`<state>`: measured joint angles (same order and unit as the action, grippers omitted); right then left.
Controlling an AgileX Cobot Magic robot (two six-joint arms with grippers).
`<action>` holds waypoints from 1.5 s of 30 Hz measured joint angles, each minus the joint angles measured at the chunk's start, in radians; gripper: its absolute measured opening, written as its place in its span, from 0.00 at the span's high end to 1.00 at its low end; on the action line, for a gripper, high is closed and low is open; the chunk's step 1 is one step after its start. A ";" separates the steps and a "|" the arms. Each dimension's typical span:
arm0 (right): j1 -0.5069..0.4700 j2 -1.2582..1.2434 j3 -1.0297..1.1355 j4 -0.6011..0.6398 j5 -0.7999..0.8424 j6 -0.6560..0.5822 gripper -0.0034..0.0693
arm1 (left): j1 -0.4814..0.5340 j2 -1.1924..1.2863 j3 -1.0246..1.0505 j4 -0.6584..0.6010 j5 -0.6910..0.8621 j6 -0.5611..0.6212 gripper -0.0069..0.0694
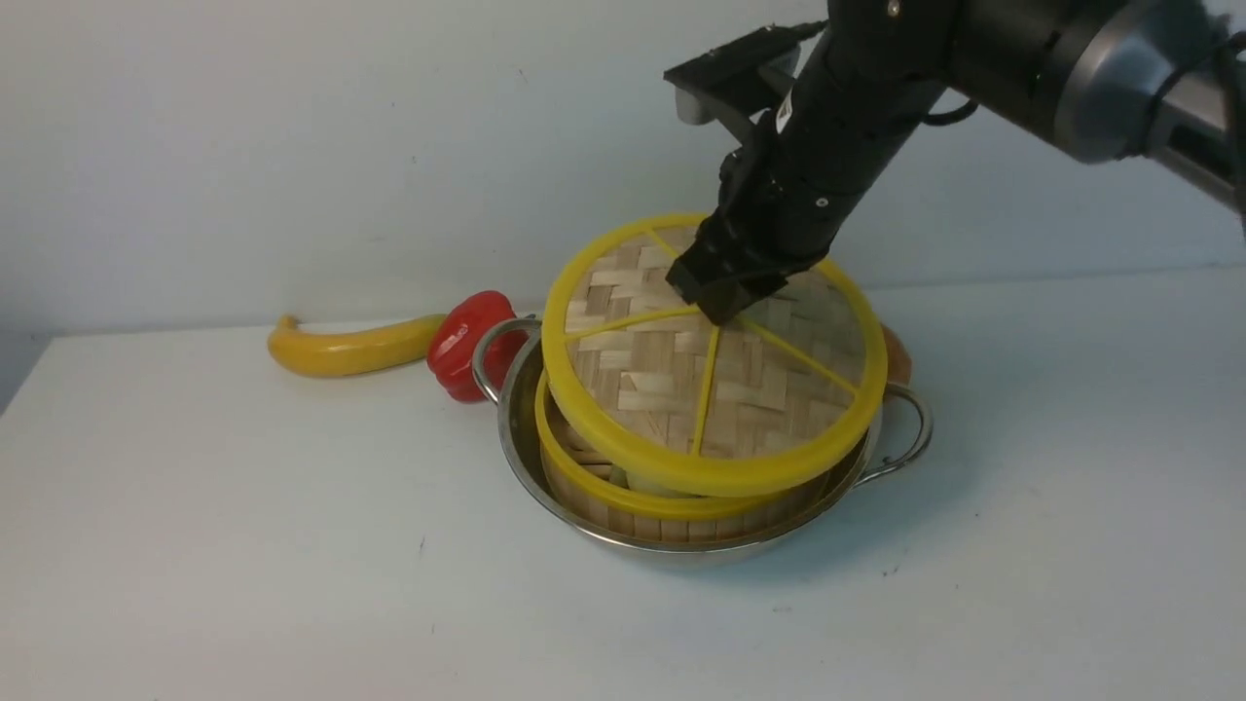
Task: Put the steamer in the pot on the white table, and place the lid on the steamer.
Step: 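Place the bamboo steamer lid onto the steamer basket in the pot with the right gripper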
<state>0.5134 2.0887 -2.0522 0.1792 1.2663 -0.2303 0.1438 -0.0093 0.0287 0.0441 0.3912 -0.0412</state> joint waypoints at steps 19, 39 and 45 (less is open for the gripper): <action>0.000 0.077 0.002 0.014 -0.071 -0.061 0.80 | 0.000 0.000 0.000 0.000 0.000 0.000 0.53; 0.000 0.133 0.002 0.052 -0.127 -0.114 0.80 | 0.000 0.000 0.000 0.000 0.000 0.000 0.53; 0.000 0.133 0.002 0.044 -0.143 -0.124 0.80 | 0.000 0.000 0.000 0.000 0.000 0.000 0.53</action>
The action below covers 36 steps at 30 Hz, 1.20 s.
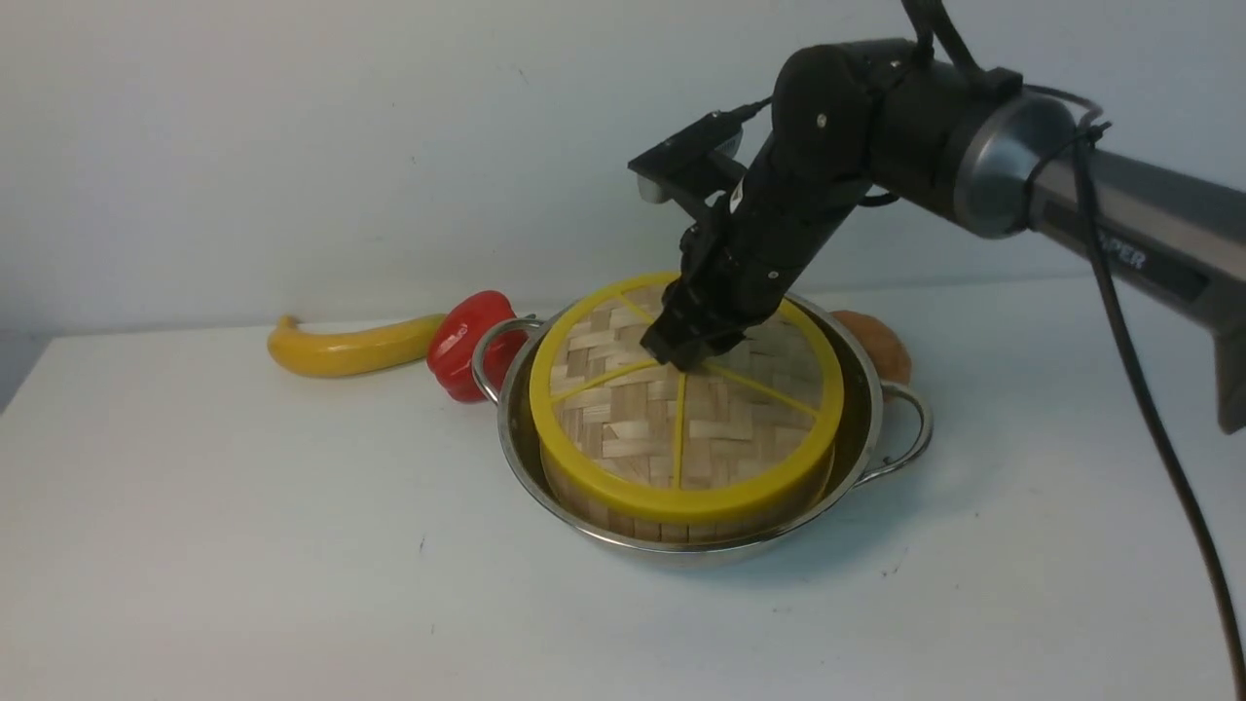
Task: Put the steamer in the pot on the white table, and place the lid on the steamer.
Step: 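Place the bamboo steamer lid onto the steamer basket in the pot with the right gripper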
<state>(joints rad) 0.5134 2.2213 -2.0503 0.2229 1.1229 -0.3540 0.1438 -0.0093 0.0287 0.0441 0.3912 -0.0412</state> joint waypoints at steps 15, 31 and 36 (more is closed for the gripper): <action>0.001 0.000 0.000 -0.028 -0.015 0.008 0.80 | 0.000 0.000 0.000 0.000 0.000 0.000 0.53; 0.001 0.021 -0.008 0.005 -0.040 -0.013 0.80 | 0.000 0.000 0.000 0.000 0.000 0.000 0.53; 0.001 0.026 -0.020 -0.015 -0.046 0.010 0.80 | 0.000 0.000 0.000 0.000 0.000 0.000 0.53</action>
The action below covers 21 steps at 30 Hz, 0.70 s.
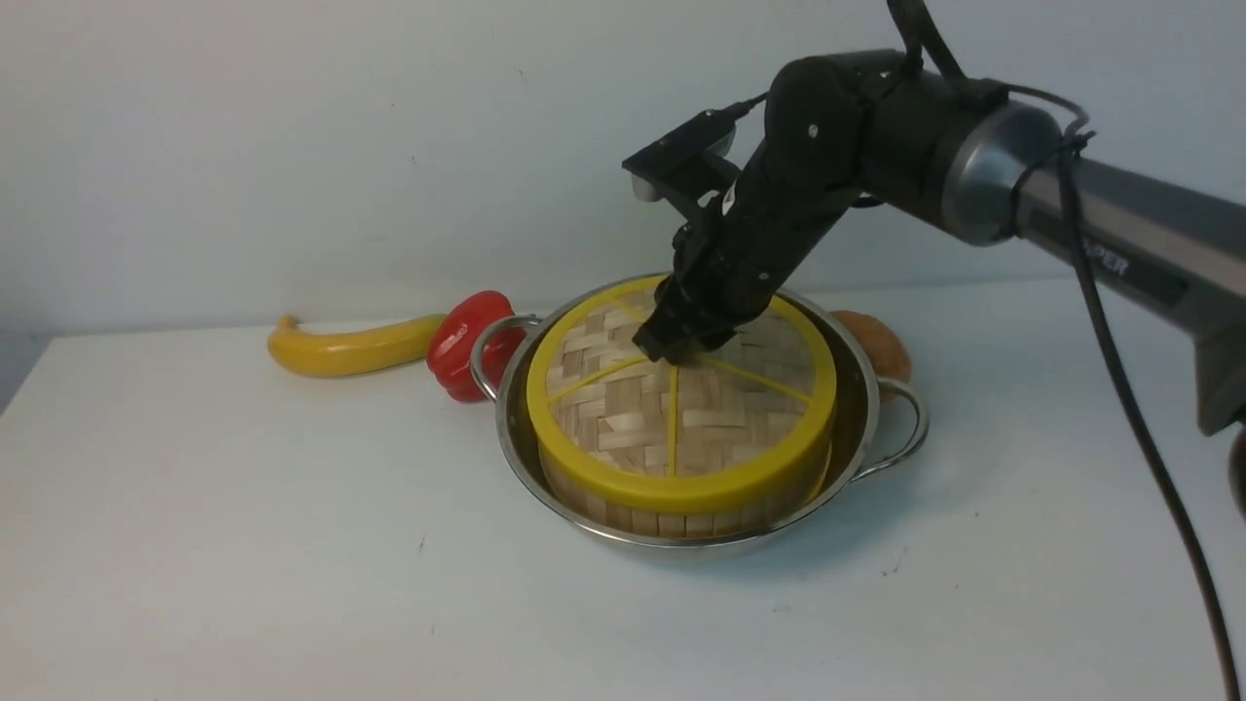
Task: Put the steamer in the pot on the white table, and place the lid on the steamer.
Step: 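Place the bamboo steamer lid onto the steamer basket in the pot with the right gripper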
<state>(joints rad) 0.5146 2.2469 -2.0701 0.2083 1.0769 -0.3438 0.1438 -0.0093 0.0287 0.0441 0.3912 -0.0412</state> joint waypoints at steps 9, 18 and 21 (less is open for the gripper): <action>-0.013 0.012 -0.041 -0.015 0.011 0.027 0.80 | 0.000 0.000 0.000 0.000 0.000 0.000 0.53; -0.013 0.013 -0.042 -0.022 0.016 0.027 0.80 | 0.000 0.000 0.000 0.000 0.000 0.000 0.53; -0.015 0.013 -0.042 -0.023 0.017 0.027 0.80 | 0.000 0.000 0.000 0.000 0.000 0.000 0.53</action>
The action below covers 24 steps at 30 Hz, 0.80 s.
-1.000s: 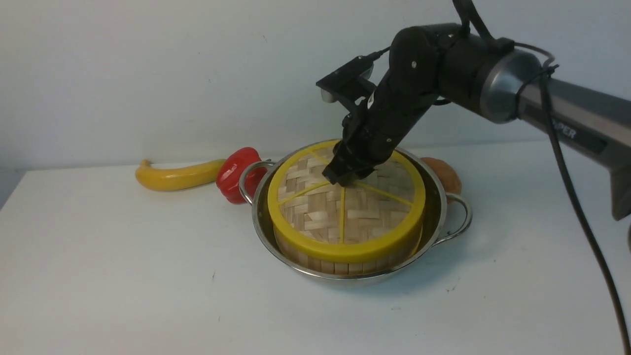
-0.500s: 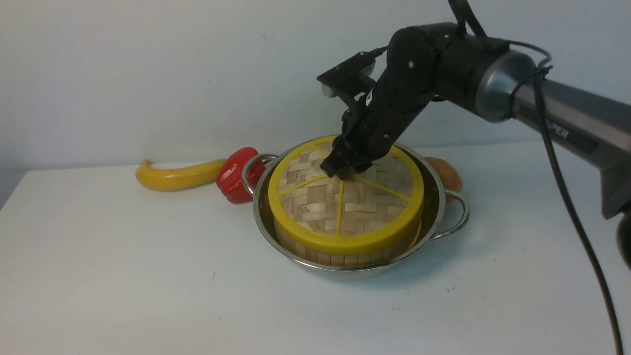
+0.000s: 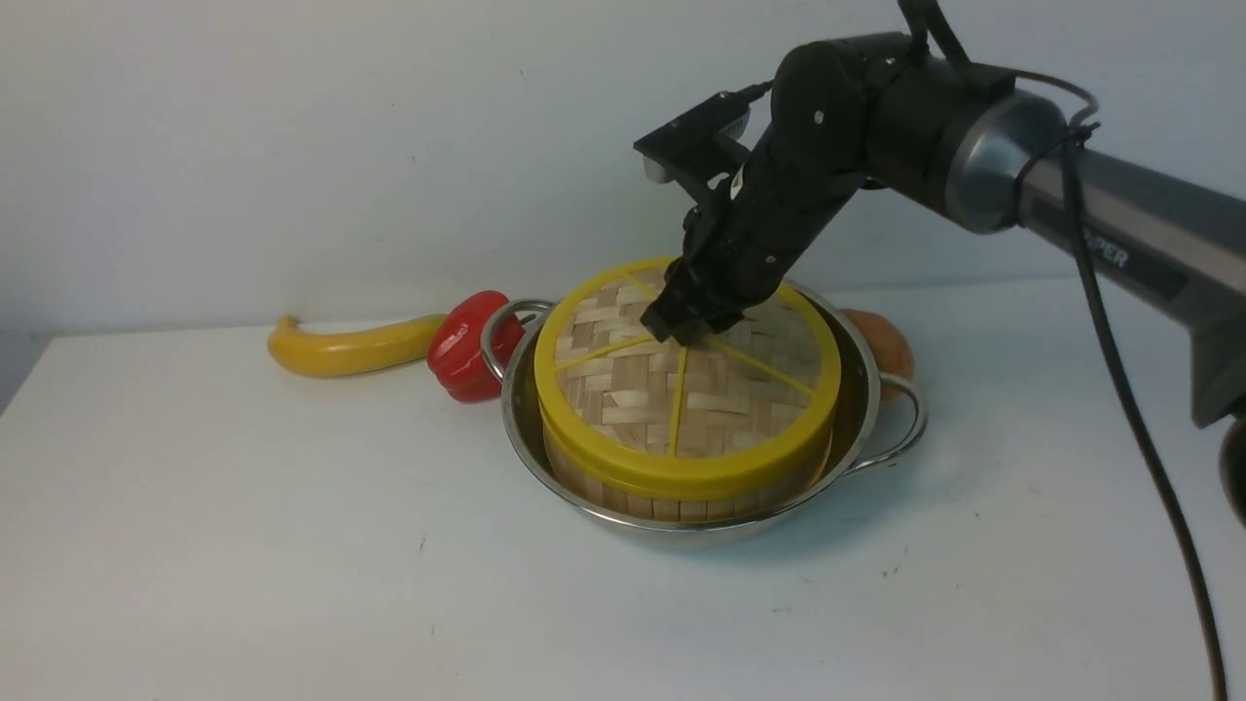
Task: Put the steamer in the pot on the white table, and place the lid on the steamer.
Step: 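Place the bamboo steamer lid onto the steamer basket in the pot with the right gripper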
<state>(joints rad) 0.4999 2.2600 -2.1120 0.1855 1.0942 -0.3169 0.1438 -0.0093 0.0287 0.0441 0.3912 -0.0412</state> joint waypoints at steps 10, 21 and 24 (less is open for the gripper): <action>-0.007 0.000 -0.001 0.003 0.006 -0.001 0.80 | 0.000 0.000 0.000 0.000 0.000 0.000 0.53; -0.007 0.000 -0.001 0.003 0.007 -0.007 0.80 | 0.000 0.000 0.000 0.000 0.000 0.000 0.53; -0.007 0.000 -0.001 0.006 0.007 -0.018 0.80 | 0.000 0.000 0.000 0.000 0.000 0.000 0.53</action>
<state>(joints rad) 0.4932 2.2600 -2.1131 0.1915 1.1013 -0.3349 0.1438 -0.0093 0.0287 0.0441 0.3912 -0.0412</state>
